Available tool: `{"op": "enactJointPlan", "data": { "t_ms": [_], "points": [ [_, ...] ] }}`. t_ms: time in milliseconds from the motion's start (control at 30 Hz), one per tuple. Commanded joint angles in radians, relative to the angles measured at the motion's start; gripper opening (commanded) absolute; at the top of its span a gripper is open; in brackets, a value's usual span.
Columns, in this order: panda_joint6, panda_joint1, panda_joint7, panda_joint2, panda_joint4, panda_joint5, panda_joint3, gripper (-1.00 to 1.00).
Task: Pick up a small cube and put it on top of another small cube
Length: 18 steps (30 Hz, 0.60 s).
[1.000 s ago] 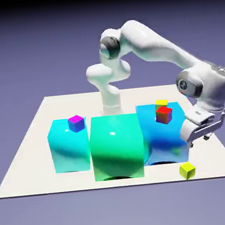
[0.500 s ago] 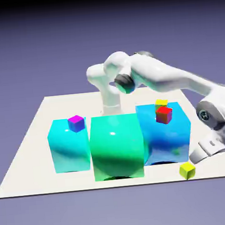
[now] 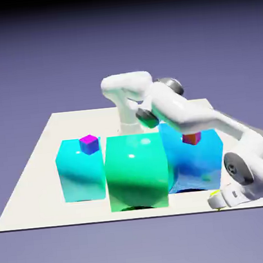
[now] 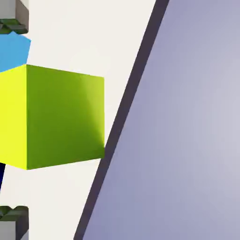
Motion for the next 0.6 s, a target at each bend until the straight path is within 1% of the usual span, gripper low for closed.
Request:
{"op": "enactJointPlan", "data": {
  "t_ms": [0, 100, 133, 167, 567],
  "points": [
    [0.021, -0.014, 0.008, -0.008, -0.036, 0.000, 0.002, 0.00],
    [0.082, -0.056, 0.031, -0.031, -0.144, -0.002, 0.009, 0.00],
    [0.082, -0.056, 0.031, -0.031, -0.144, -0.002, 0.009, -1.00],
    [0.082, -0.056, 0.031, -0.031, -0.144, -0.002, 0.009, -1.00],
    [-0.165, 0.112, -0.063, 0.062, 0.290, 0.004, -0.018, -1.00]
  ]
}}
